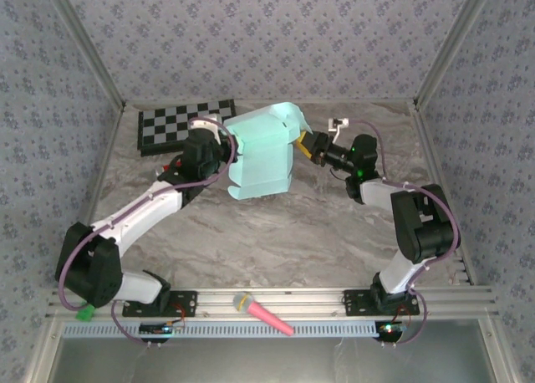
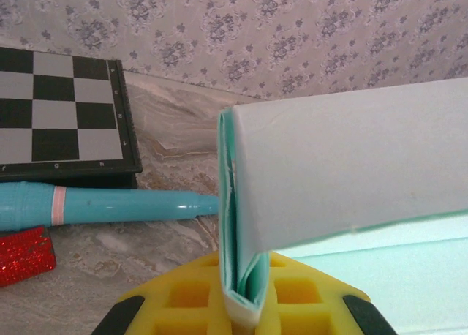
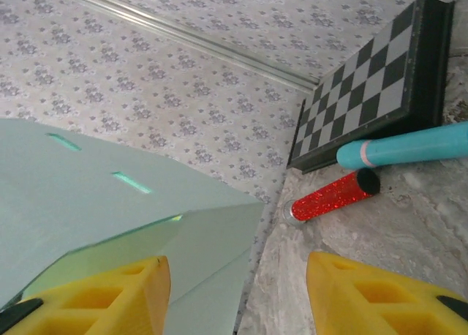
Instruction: Fold the paper box
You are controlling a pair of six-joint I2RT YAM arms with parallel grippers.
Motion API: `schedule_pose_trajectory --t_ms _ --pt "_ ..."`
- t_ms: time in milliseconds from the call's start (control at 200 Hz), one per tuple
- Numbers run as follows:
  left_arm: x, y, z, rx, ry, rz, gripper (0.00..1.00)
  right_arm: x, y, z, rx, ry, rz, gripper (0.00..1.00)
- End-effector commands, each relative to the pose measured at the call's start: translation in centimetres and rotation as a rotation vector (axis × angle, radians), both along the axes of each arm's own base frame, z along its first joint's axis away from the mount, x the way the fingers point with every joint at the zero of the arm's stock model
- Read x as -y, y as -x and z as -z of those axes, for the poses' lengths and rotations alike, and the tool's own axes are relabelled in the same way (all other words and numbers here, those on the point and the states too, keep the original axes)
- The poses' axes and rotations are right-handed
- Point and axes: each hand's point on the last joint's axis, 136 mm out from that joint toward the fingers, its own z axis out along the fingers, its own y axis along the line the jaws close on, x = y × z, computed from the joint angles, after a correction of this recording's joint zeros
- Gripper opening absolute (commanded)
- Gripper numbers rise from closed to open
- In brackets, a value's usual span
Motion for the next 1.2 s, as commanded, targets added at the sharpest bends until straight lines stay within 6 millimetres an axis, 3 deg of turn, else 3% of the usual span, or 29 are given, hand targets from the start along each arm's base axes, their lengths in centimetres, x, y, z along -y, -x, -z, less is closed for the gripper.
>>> schedule_pose_trajectory --t_ms 0,395,850,994,1194 --pt "-0.8 0.0 -0.9 0.028 0.002 -0.038 0.00 -0.8 0.5 -2.2 0.083 -0.035 -0.047 0.54" --pt "-0.5 0.2 -0.8 0.034 -0.011 -0.012 0.00 -2.0 0.6 -2.5 0.100 -0.030 -0.078 0.55" --pt "0.1 0.4 -0.7 0.038 -0.028 0.013 0.00 -3.5 1.0 -0.3 0.063 0.154 -0.071 0.56" --pt "-0.3 0.4 -0.7 0.033 -0.026 -0.007 0.00 -2.3 1.2 0.1 0.054 0.208 -0.025 0.56" --pt "-0.7 0.4 -0.6 0.032 -0.038 -0.026 0.00 -0.2 1.4 -1.1 0.086 0.207 0.033 0.55"
